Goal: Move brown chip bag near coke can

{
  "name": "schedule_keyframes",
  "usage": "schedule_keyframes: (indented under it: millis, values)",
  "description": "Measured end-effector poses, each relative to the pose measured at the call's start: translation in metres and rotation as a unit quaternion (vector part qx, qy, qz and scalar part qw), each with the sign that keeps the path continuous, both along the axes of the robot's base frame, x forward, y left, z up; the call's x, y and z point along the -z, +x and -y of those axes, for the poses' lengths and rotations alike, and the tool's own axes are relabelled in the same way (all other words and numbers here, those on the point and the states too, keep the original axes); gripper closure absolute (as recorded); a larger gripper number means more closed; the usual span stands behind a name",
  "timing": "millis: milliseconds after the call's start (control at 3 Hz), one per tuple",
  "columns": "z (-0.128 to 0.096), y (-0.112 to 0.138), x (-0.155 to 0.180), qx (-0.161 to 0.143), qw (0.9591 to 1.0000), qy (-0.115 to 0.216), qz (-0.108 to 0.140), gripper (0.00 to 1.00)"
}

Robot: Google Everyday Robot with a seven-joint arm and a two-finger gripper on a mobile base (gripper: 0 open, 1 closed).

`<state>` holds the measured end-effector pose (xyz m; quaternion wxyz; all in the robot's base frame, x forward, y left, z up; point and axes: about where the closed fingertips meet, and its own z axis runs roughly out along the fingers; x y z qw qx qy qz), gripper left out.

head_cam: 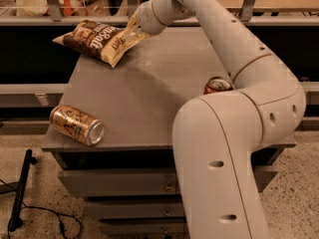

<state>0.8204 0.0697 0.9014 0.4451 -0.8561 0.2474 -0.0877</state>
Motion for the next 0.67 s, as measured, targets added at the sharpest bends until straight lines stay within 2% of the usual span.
schedule_keyframes:
  millis: [333,667]
  values:
    - [0.002,0.008,0.002,0.014,0.9999,0.001,0.004,0.12]
    - [0.015,0.020,0.006,0.039,0.9992,-0.007,0.011,0.00]
